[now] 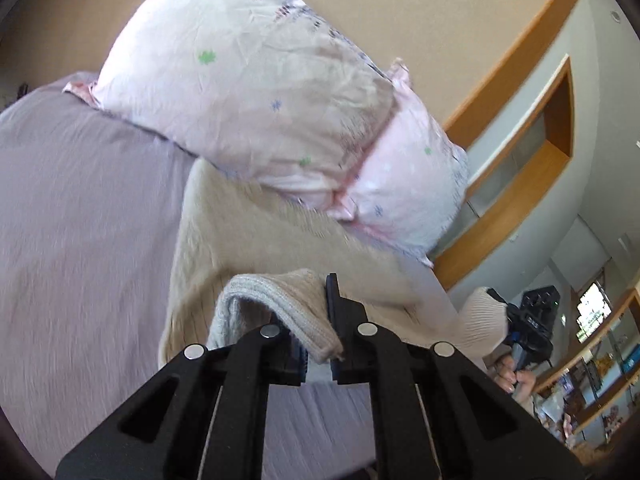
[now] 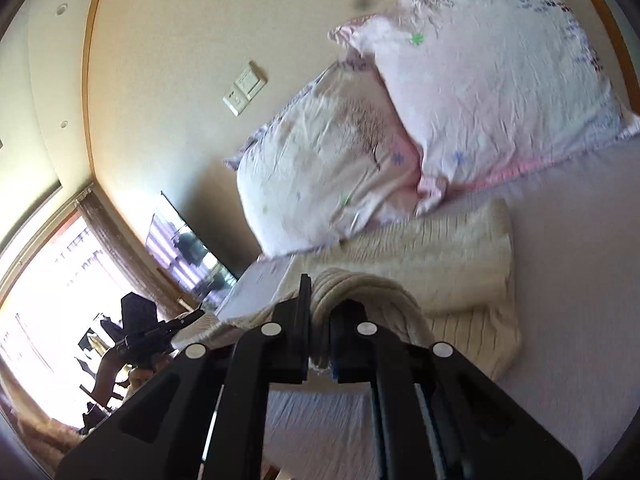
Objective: Fold small clothes
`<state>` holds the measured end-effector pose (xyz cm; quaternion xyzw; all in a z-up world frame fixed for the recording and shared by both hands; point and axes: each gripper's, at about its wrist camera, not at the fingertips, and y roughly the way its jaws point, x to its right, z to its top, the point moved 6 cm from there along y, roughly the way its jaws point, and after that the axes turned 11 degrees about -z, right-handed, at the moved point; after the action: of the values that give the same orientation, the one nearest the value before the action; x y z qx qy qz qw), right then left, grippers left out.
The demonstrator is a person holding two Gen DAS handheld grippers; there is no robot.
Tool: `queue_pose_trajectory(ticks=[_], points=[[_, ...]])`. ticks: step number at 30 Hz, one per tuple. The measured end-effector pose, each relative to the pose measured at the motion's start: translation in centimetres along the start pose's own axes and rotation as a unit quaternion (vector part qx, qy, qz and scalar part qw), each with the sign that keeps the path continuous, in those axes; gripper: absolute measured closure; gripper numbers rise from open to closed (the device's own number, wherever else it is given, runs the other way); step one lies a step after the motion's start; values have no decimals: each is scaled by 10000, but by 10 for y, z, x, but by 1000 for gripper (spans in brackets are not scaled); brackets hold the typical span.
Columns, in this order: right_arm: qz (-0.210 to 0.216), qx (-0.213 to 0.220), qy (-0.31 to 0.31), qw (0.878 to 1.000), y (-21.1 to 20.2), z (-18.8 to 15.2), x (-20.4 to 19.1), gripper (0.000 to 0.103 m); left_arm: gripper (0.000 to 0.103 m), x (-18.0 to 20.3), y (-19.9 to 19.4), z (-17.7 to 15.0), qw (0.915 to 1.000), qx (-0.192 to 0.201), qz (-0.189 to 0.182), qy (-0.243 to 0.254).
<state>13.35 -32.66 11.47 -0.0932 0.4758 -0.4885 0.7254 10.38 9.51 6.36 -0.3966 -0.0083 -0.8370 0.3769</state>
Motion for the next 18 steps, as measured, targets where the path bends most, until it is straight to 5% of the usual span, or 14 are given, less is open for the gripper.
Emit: queue_pose_trajectory(ticks=[3,7,9,11,13,14,15,18], points=[[-452,146,285,9985,71,43,33,96,96,-46,60,49,9983,-1,443,-373],[-1416,-300,1059,9838,154,51,97,95,96,-100,129,72,9926,-313,1039,-538],[-1789,-575,1584,9693,177,40,122,88,96,-115,147,69,9891,-551,1139,-751],[-1893,-522,1715,9654,179,33,133,71,93,-115,148,68,9887,-674,1101,-765],[-1918,-286,1624,9675,171,34,130,33,61,-110,138,71,9893,-714,993,-790],[-2037,-161,1580,9661,162,36,127,18,25,-107,126,74,9902,-619,967,-789],[-2253,-12,1537,9621,154,42,125,2,7,-102,112,78,9917,-420,976,-729],[-2477,554,1218,9596,130,52,118,2,6,-100,70,87,9930,-28,1073,-489]])
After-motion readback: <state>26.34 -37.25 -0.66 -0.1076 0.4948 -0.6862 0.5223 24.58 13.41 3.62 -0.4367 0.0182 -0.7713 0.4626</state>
